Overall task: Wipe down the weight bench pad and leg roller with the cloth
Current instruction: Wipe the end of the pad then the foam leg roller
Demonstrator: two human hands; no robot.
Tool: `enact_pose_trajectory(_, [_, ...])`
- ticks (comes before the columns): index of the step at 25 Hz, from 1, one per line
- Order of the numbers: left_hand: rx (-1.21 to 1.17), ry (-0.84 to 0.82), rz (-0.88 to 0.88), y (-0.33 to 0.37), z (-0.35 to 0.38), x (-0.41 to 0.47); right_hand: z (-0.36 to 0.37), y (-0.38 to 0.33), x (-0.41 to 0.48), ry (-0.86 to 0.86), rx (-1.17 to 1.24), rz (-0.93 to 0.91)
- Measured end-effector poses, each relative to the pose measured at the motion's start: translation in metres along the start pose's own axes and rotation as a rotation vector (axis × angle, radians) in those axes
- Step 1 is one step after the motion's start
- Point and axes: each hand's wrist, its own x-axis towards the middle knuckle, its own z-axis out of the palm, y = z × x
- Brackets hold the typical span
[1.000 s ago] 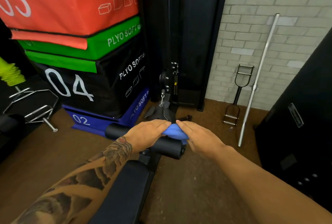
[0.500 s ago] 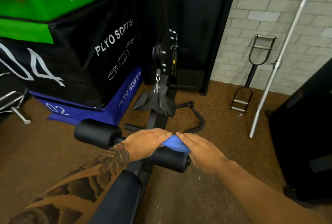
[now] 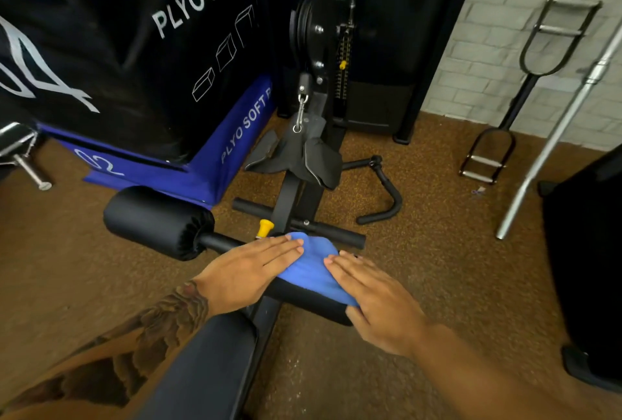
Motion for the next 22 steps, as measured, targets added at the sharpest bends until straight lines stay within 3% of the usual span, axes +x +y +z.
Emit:
enact_pose_trajectory(8, [0.051, -0.044, -0.045, 0.009, 0.001, -0.022, -0.006, -0.002, -0.002, -0.042, -0.061, 0.004])
enact_pose_trajectory(13, [0.007, 0.032, -0.137, 0.024, -0.013, -0.006, -0.011, -0.008, 0.008, -0.030, -0.104, 0.036])
enact_pose_trajectory(22, [0.129, -0.105, -0.018, 0.011, 0.000, 0.033, 0.000, -0.012, 0.016, 0.033, -0.113, 0.129])
